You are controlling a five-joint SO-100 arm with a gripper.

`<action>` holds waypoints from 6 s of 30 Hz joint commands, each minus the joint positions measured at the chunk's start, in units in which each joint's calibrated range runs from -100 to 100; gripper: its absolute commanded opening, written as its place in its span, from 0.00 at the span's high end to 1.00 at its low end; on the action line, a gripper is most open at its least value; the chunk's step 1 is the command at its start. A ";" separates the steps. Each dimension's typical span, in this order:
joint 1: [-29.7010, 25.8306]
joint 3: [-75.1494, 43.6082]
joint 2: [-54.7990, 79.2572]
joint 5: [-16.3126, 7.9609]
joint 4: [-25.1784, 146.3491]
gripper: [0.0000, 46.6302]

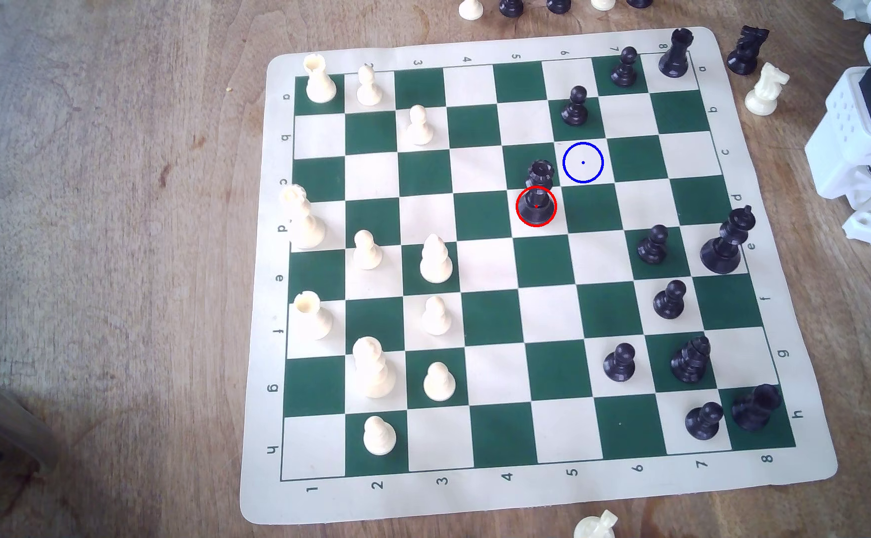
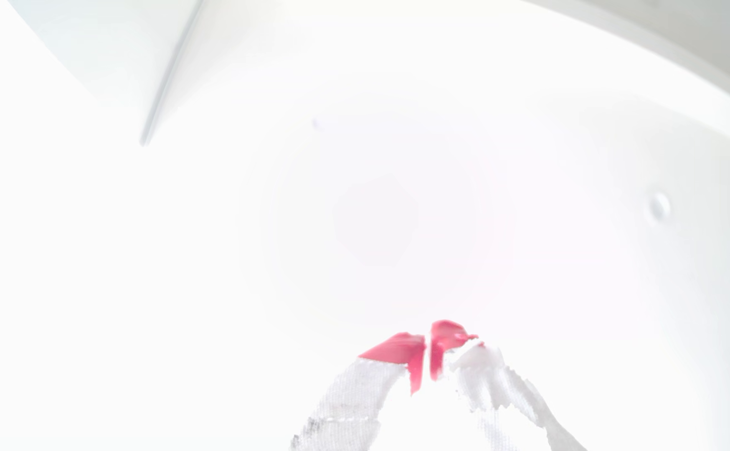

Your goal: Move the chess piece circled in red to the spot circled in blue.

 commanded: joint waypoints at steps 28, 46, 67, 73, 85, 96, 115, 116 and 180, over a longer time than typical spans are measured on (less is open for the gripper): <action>-0.42 0.90 -0.28 0.24 36.66 1.00; -5.34 -35.00 27.05 -9.87 136.17 0.83; -0.42 -54.67 70.86 -10.74 137.89 0.74; -0.49 -54.76 72.47 -11.77 134.45 0.74; -0.65 -54.04 74.76 -11.67 133.87 0.76; -1.75 -53.95 75.44 -11.04 135.84 0.96; 3.96 -79.15 71.11 -8.74 162.46 0.99; 5.21 -78.79 70.69 -8.30 163.69 0.99; 7.95 -54.40 70.09 -8.74 152.63 0.64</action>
